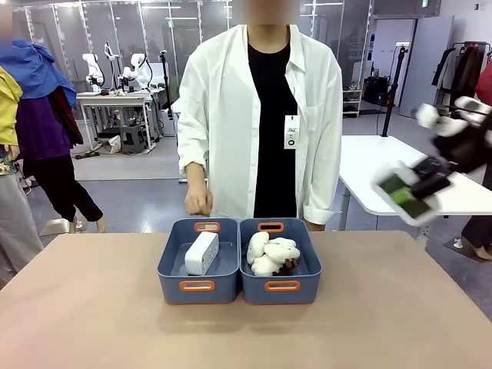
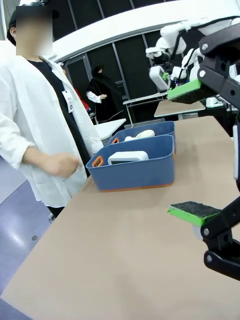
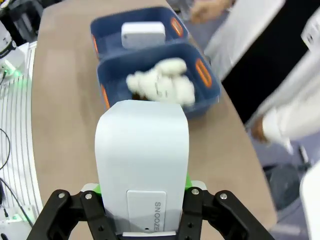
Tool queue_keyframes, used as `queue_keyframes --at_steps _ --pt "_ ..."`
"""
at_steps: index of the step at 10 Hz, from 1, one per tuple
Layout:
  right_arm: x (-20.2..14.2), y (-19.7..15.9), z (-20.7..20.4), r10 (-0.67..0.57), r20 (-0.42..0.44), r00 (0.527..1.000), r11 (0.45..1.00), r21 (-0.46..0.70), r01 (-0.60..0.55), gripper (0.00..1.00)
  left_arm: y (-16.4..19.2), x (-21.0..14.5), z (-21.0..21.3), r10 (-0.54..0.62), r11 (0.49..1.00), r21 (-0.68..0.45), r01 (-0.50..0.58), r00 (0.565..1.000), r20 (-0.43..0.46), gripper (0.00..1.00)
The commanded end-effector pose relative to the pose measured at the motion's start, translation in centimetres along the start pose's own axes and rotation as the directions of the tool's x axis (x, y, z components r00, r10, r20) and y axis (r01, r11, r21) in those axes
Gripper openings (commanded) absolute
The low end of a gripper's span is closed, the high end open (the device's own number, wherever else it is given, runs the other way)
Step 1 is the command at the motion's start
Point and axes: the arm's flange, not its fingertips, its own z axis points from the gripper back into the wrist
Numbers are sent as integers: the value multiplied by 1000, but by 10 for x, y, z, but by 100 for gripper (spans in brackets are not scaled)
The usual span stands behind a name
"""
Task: Sort the digital clocks into the basket.
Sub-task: Pick up the Digital clock from the table and place it into the empty Plastic storage basket.
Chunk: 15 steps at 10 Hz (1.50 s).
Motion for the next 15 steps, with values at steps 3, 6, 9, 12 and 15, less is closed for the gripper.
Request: queue_keyframes --at_steps 3,6,9,12,15 --pt "133 -52 -90 176 33 984 968 177 -179 0 -4 1 4 14 1000 -11 -14 1000 -2 100" --pt "200 -28 -177 279 -55 959 929 268 -255 0 -4 1 4 14 1000 -11 -14 1000 -2 100" --pt "221 7 -265 295 -107 949 925 283 -256 0 -4 1 4 14 1000 -11 -14 1000 -2 100" --pt "227 25 -334 284 -139 949 926 295 -234 0 -4 1 4 14 1000 -11 -14 1000 -2 100" --pt "220 47 -389 333 -190 924 898 362 -249 0 -4 1 4 14 1000 -11 -14 1000 -2 100"
